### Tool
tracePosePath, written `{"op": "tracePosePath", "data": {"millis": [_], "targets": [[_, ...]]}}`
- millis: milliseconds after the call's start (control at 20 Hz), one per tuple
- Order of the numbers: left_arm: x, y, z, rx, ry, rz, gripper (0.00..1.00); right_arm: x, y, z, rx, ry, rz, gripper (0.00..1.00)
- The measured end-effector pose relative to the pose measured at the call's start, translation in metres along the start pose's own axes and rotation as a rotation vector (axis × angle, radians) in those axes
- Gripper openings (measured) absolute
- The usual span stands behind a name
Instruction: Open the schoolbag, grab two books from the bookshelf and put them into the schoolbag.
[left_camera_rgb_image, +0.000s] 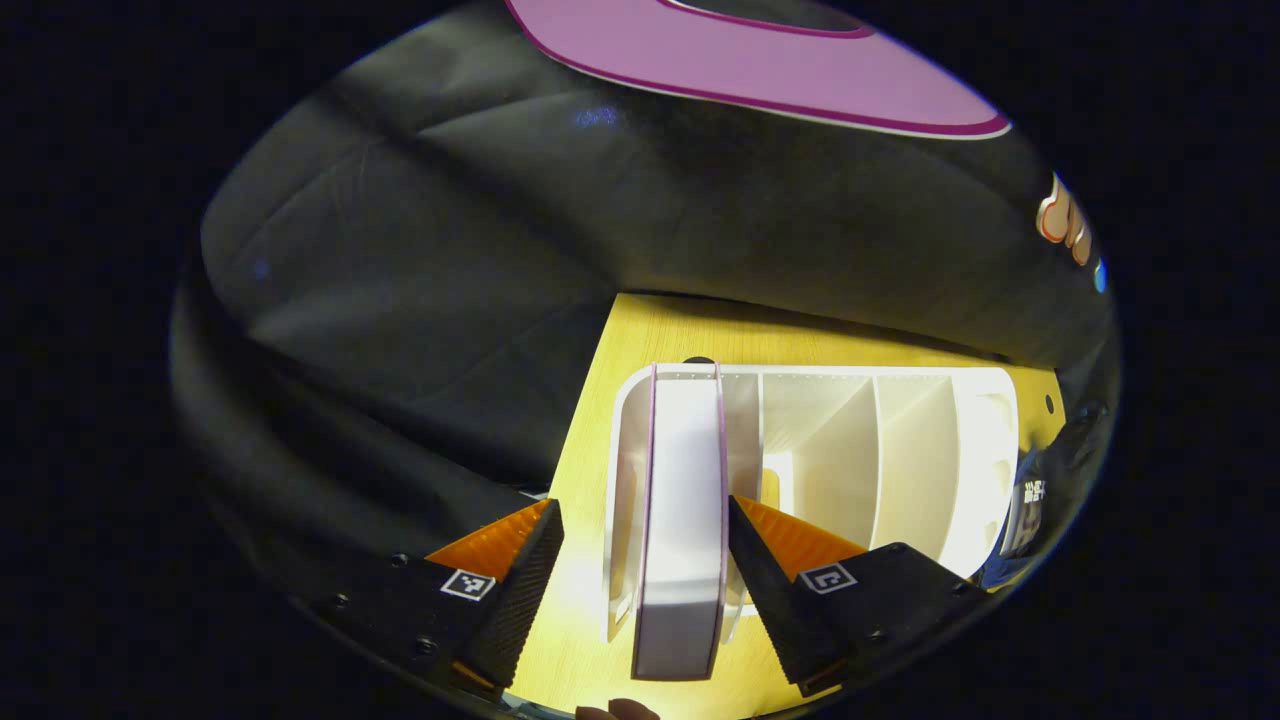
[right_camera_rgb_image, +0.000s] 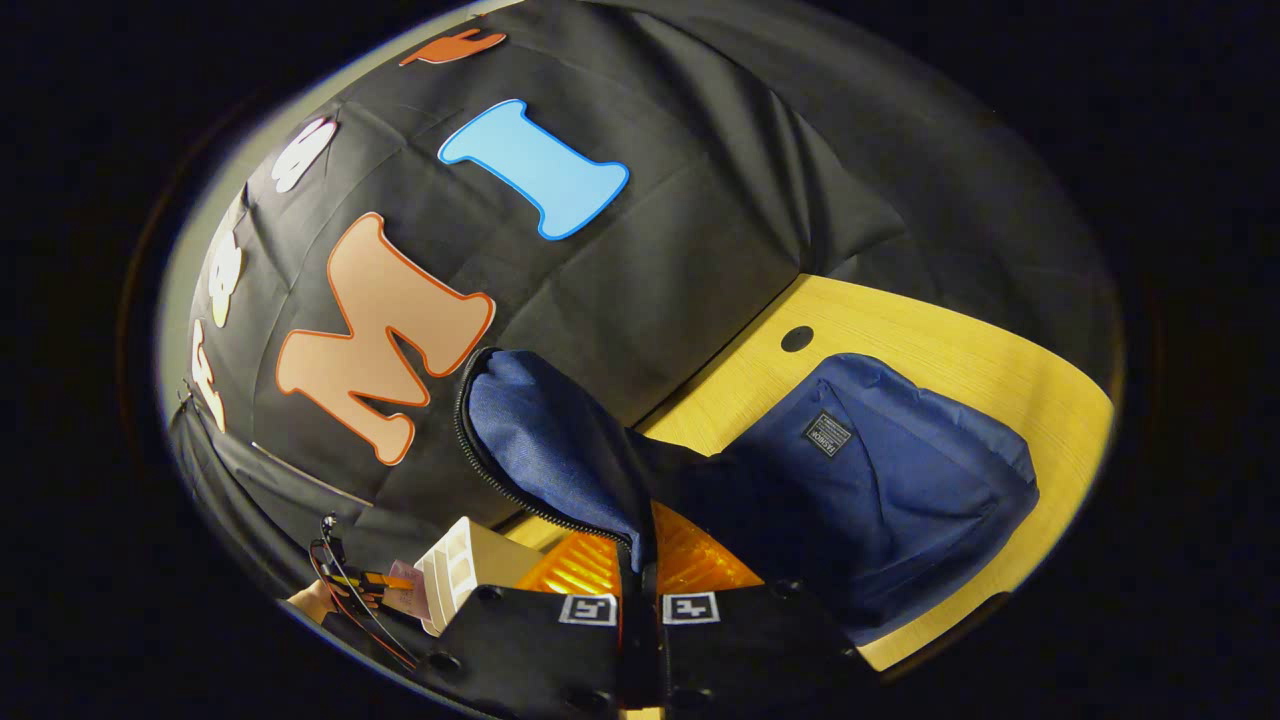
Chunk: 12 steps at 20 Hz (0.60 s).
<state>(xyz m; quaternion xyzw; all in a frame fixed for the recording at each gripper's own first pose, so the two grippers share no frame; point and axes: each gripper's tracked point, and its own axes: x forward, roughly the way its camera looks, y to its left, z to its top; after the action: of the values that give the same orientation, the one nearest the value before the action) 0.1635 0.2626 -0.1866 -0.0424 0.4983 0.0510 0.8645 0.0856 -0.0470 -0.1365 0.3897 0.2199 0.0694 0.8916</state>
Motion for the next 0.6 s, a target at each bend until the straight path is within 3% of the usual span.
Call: {"op": "tracePosePath", "data": {"millis": [400, 600], "targets": [[0.023, 0.000, -0.010, 0.007, 0.095, -0.015, 0.88, -0.001, -0.002, 0.000, -0.003, 0.002, -0.009, 0.03], [0.022, -0.012, -0.021, 0.002, 0.140, -0.015, 0.69, -0.001, -0.002, 0.000, 0.000, 0.002, -0.011, 0.03]]}}
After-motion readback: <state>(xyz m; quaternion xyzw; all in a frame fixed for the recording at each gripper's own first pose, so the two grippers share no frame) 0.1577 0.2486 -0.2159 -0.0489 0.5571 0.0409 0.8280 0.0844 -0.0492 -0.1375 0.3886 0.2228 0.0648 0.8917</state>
